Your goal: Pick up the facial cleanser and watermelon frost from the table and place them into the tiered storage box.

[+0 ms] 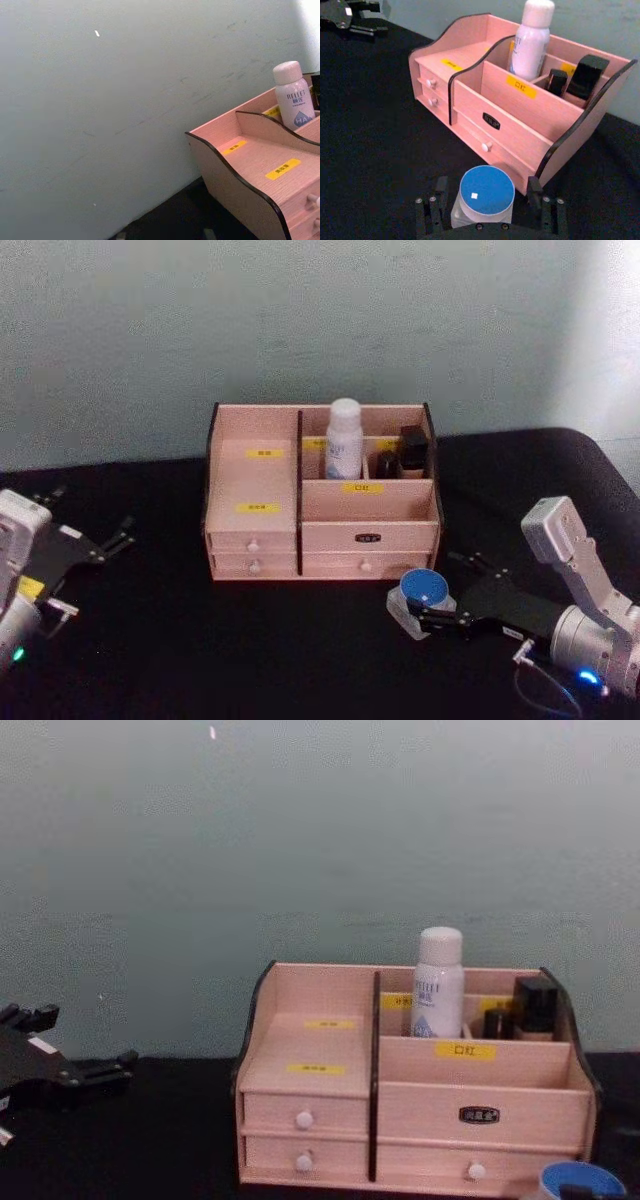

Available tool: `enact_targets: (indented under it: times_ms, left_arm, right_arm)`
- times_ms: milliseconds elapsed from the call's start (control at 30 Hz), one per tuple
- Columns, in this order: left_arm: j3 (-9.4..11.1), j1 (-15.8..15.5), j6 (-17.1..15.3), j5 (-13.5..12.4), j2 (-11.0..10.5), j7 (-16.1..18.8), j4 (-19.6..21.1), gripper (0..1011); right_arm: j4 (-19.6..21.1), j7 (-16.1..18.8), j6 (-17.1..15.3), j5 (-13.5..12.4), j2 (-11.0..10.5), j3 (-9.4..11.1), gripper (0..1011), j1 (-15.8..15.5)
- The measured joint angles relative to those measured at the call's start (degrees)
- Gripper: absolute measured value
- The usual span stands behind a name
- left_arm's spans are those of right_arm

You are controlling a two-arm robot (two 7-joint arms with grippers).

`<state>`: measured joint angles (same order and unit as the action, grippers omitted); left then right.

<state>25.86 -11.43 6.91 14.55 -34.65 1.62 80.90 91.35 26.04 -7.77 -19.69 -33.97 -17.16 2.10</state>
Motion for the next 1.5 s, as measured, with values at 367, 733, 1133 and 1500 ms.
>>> enact_targets:
  times_ms: [367,733,1133,1500]
  left_arm:
    - [0.0,0.0,0.0,0.0,0.0,0.0,0.0,1001]
    - [0.0,0.0,0.0,0.0,0.0,0.0,0.0,1001]
    - [0.0,0.0,0.0,0.0,0.0,0.0,0.0,1001]
    - [0.0,0.0,0.0,0.0,0.0,0.0,0.0,1001]
  right_arm:
    - [-1.8,0.4,-1.5,-0.4,0.5,-0.9,1000,1.5]
    - [-2.9,0.3,-2.1,-0.4,0.9,-1.7,1000,2.5]
    - [-3.7,0.2,-2.3,-0.1,1.1,-2.2,1000,3.4]
    - [-4.2,0.2,-2.9,0.0,1.3,-2.6,1000,3.8]
